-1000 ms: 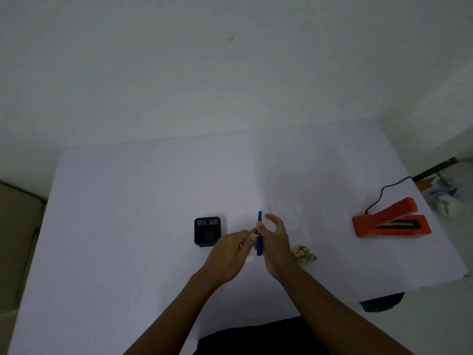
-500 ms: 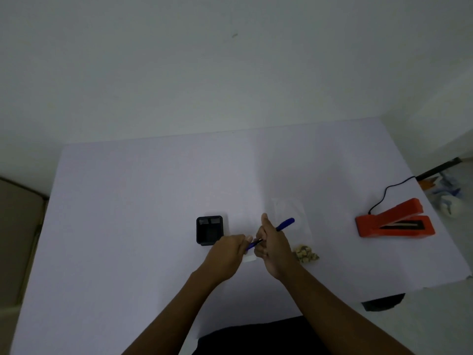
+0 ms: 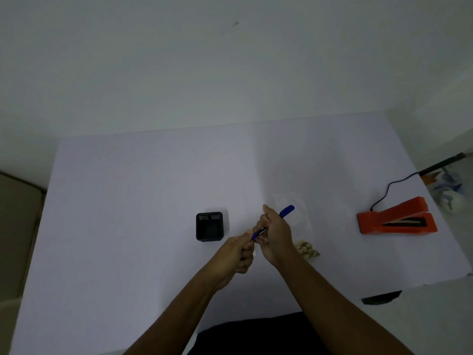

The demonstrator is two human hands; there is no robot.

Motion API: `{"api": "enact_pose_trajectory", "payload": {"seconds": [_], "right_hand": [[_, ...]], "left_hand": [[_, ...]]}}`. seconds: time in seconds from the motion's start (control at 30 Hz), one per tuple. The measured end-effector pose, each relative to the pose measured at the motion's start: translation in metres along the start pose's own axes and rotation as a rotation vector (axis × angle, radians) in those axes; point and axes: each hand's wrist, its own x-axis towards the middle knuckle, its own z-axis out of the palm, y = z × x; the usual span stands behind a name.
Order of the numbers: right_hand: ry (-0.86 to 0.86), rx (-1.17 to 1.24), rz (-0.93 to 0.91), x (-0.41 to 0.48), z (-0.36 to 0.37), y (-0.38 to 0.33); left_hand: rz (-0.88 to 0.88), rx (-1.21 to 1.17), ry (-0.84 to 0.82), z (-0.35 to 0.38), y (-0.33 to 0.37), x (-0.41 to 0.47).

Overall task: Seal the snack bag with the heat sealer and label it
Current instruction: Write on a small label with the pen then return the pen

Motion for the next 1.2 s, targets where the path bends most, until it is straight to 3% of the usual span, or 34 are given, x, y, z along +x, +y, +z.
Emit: {"api": "enact_pose_trajectory", "payload": {"seconds": [0.1, 0.23, 0.3, 0.43, 0.53, 0.73, 0.9, 1.2], "right_hand": [[0.047, 0.018, -0.003, 0.001, 0.003, -0.002], [0.291, 0.165, -0.06, 0.023, -0.021, -0.034], [0.346, 0.153, -0.108, 0.034, -0.045, -0.06], [0.222, -0.011, -0.152, 0.04, -0.061, -0.077], [0.19, -0.09, -0.139, 0.038, -0.046, -0.056], [0.155, -0.309, -0.057, 0.028, -0.022, 0.011], [0.094, -0.429, -0.009, 0.021, -0.024, 0.04], [0.1, -0.484, -0.001, 0.022, -0.038, 0.049]], "left_hand": [[-0.091, -0.209, -0.04, 0.001, 0.004, 0.001], [-0.174, -0.488, -0.074, -0.01, 0.008, -0.009], [-0.153, -0.3, -0.017, -0.026, 0.008, -0.021], [-0.006, 0.284, 0.313, -0.064, -0.02, -0.016], [0.047, 0.503, 0.492, -0.089, -0.056, 0.012], [0.094, 0.87, 0.665, -0.109, -0.105, 0.048], [0.095, 1.004, 0.649, -0.116, -0.117, 0.057], [0.135, 0.941, 0.655, -0.118, -0.125, 0.053]]}}
